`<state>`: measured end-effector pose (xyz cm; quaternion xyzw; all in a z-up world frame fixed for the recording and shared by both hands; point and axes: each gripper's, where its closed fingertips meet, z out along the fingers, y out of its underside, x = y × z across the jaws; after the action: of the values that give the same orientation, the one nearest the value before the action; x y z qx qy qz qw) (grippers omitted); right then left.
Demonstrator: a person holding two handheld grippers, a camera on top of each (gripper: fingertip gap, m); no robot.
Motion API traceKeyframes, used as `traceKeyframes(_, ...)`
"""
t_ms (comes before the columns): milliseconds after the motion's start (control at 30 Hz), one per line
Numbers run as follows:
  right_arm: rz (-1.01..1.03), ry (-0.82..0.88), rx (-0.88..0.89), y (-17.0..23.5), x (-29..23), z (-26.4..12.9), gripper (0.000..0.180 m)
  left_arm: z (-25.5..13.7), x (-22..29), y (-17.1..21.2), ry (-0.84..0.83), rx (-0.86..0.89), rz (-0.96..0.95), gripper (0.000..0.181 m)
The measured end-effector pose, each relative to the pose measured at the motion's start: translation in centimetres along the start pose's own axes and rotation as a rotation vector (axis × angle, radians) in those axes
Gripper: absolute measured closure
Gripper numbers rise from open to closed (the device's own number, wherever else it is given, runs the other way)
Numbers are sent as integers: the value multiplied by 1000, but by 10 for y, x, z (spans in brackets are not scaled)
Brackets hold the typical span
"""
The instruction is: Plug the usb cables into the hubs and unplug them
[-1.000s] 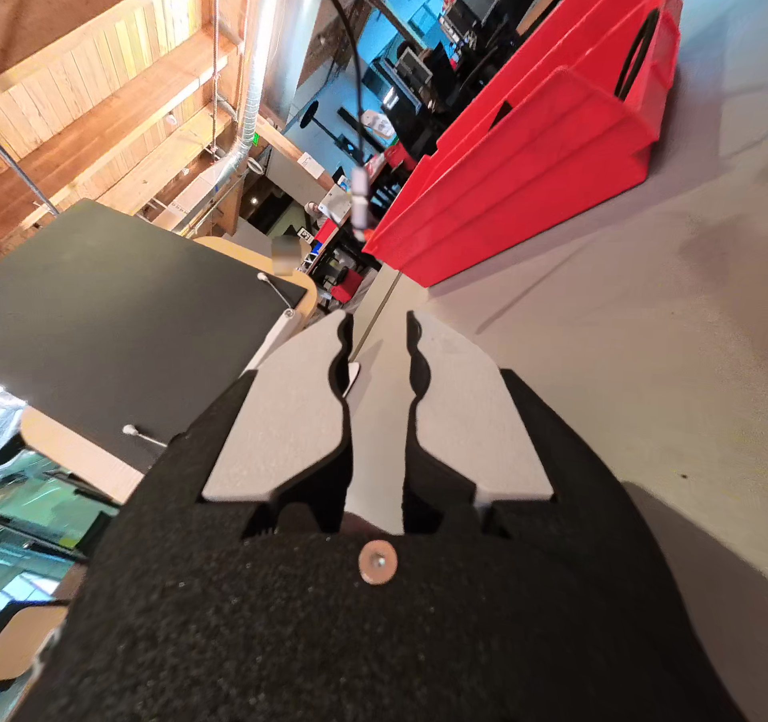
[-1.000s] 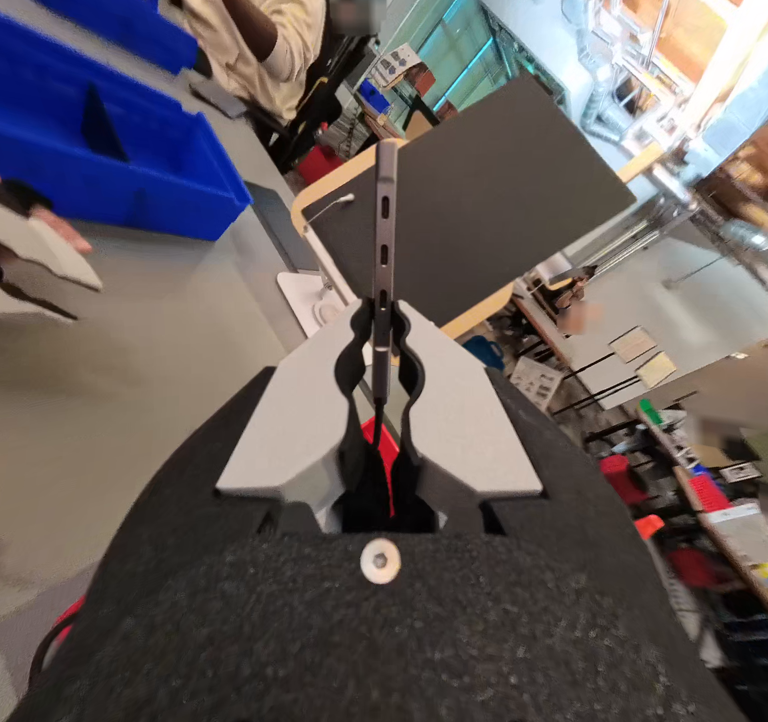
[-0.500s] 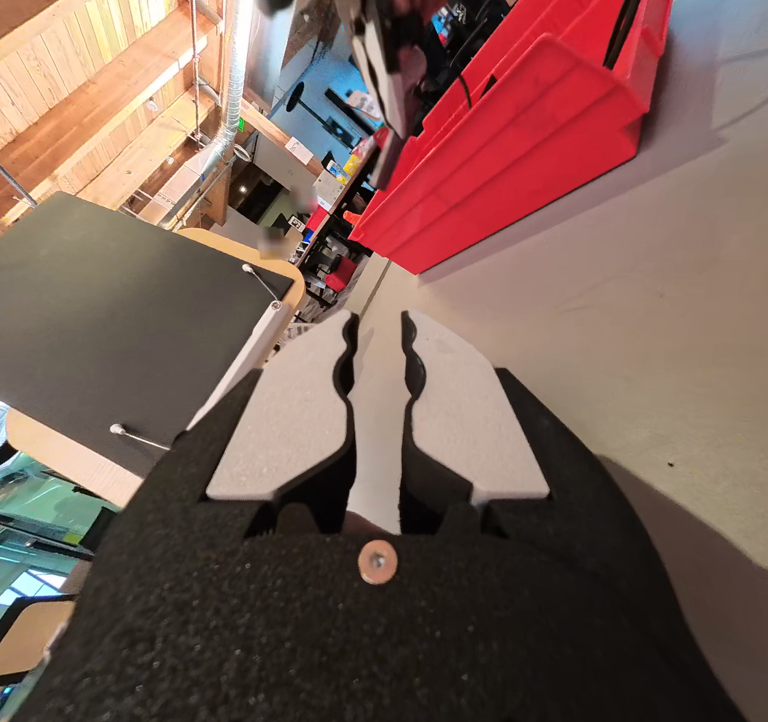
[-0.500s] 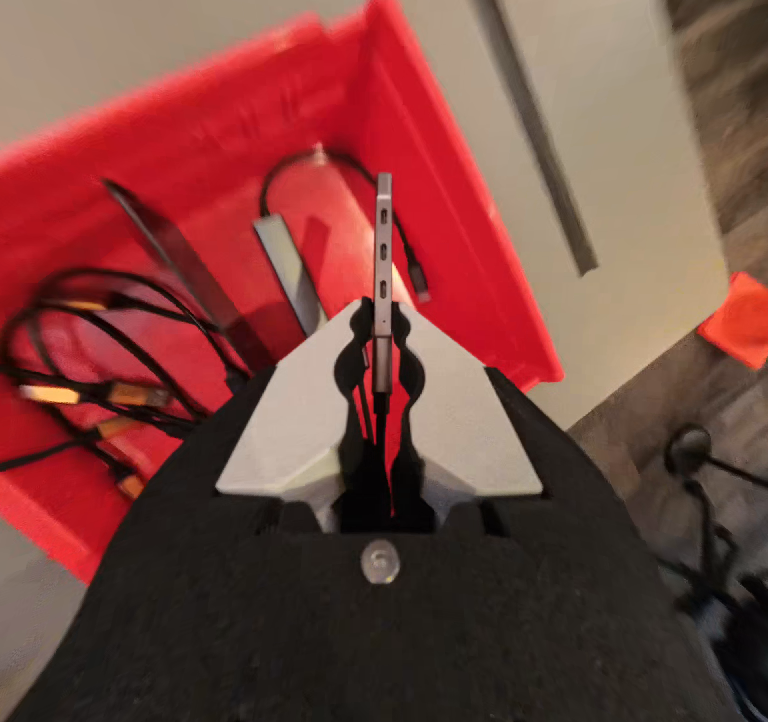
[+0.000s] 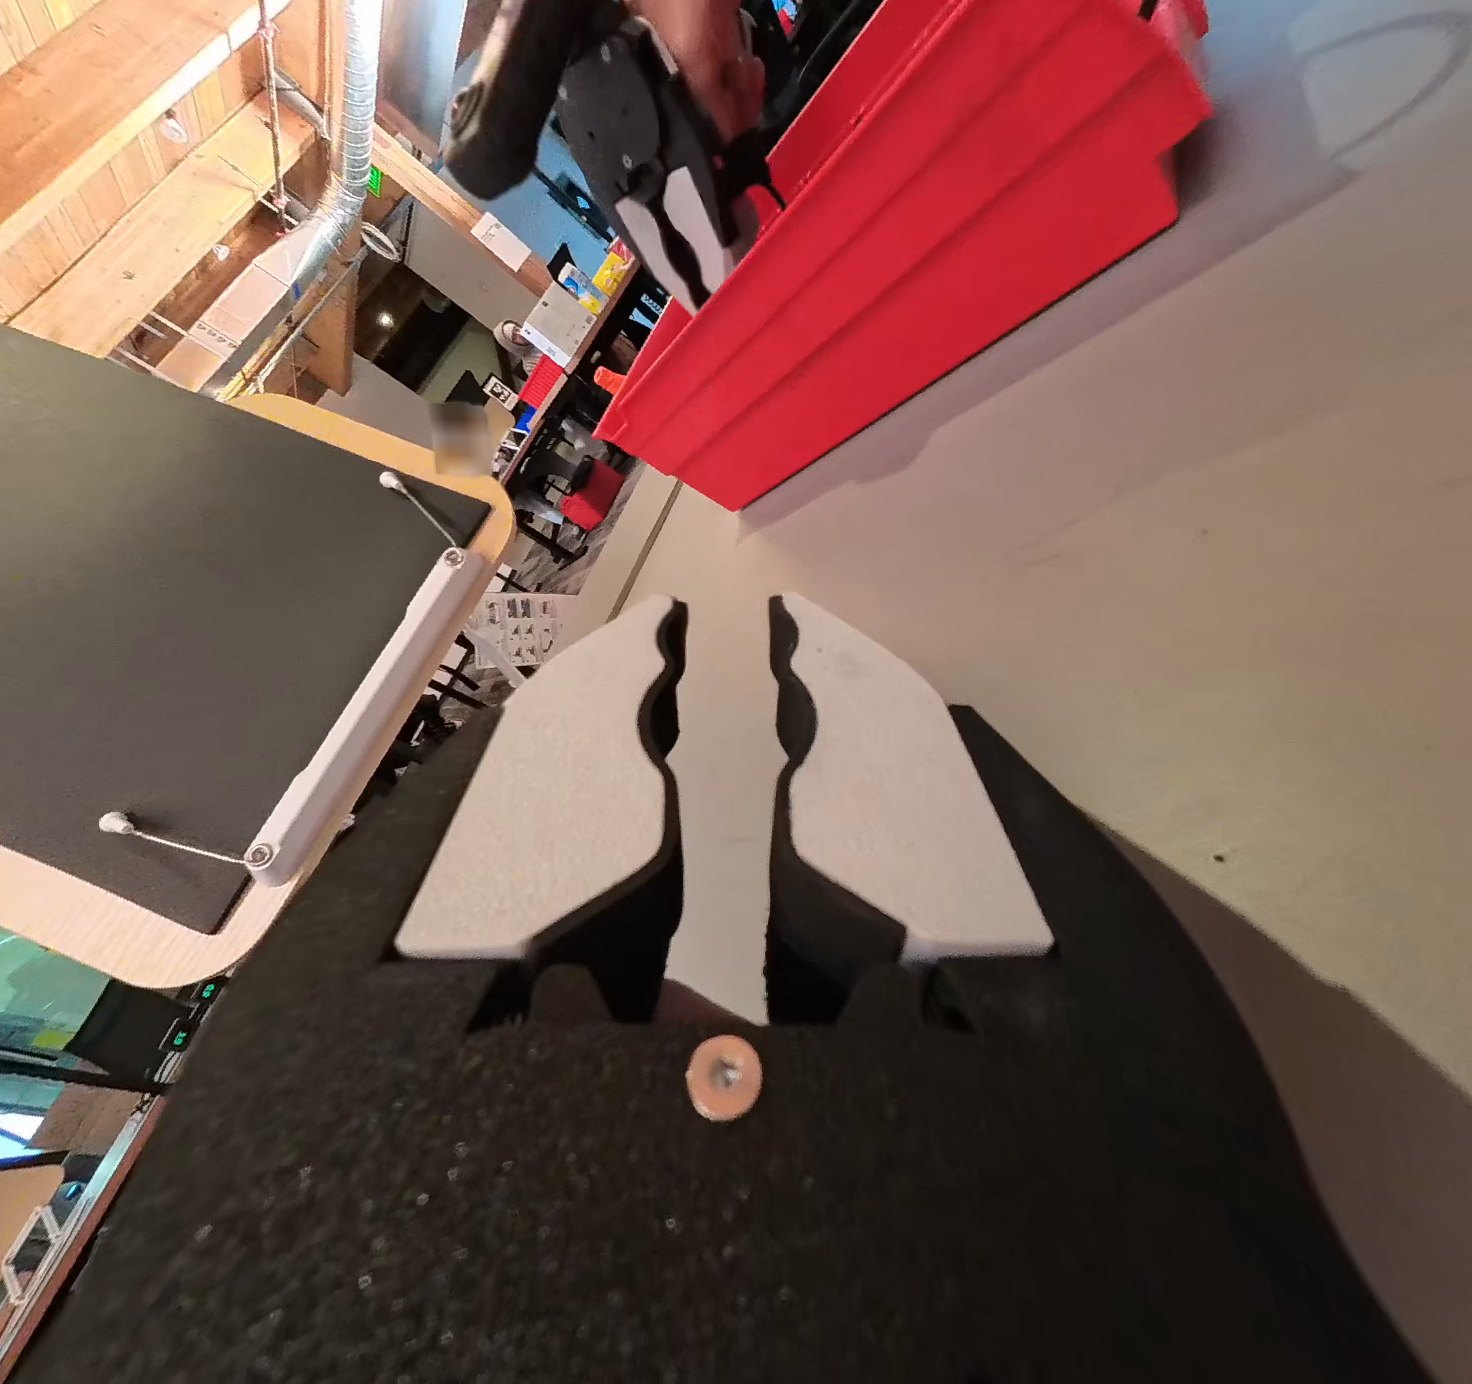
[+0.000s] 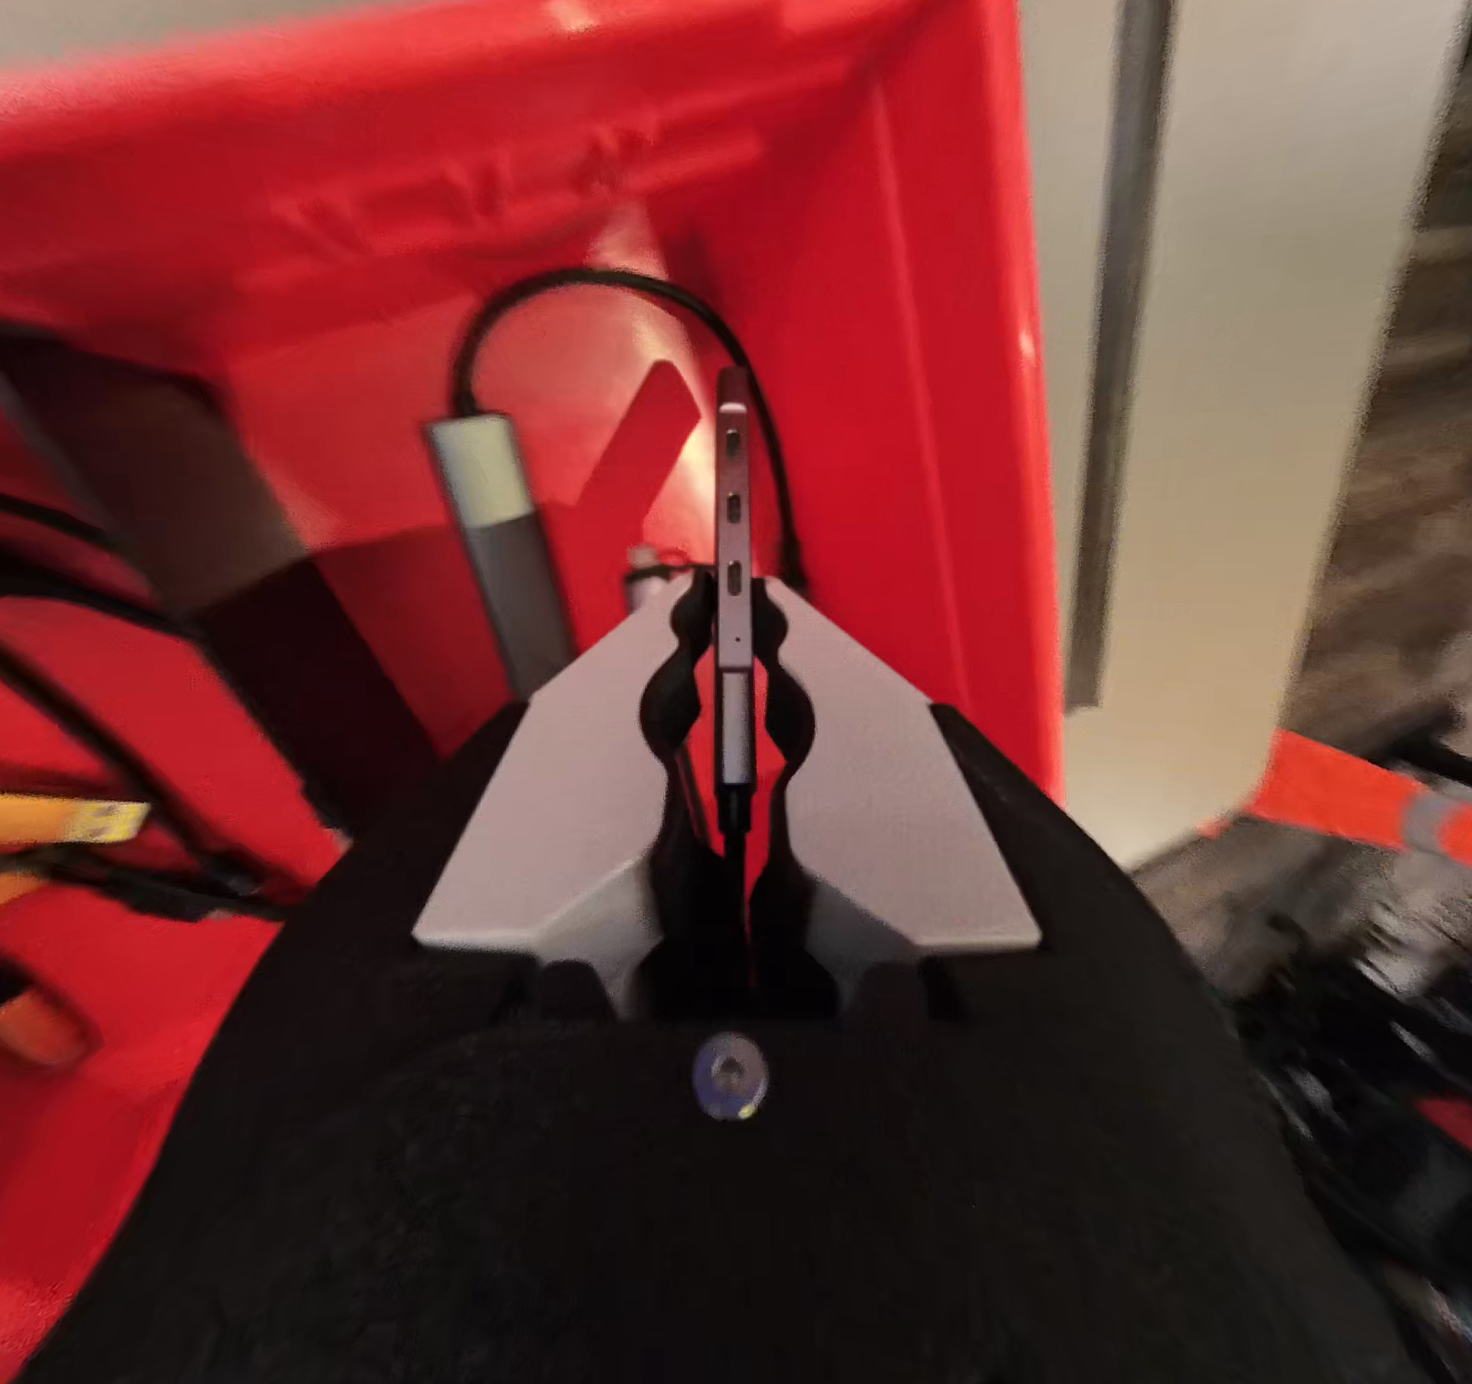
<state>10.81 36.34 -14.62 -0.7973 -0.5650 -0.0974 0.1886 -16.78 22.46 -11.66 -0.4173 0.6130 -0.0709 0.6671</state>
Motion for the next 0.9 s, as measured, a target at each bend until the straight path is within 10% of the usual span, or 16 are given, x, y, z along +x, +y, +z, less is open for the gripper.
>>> traceKeyframes(167, 123, 60, -71, 25, 5, -5, 148, 2, -3, 8, -22, -40, 37, 161)
traceKeyframes(533, 705, 552, 848, -19, -66, -206, 154, -27, -45, -1, -170, -157, -295, 170)
traceKeyframes(900, 1194, 641, 756, 69, -167, -145, 149, -198, -77, 38, -488, -383, -906, 146)
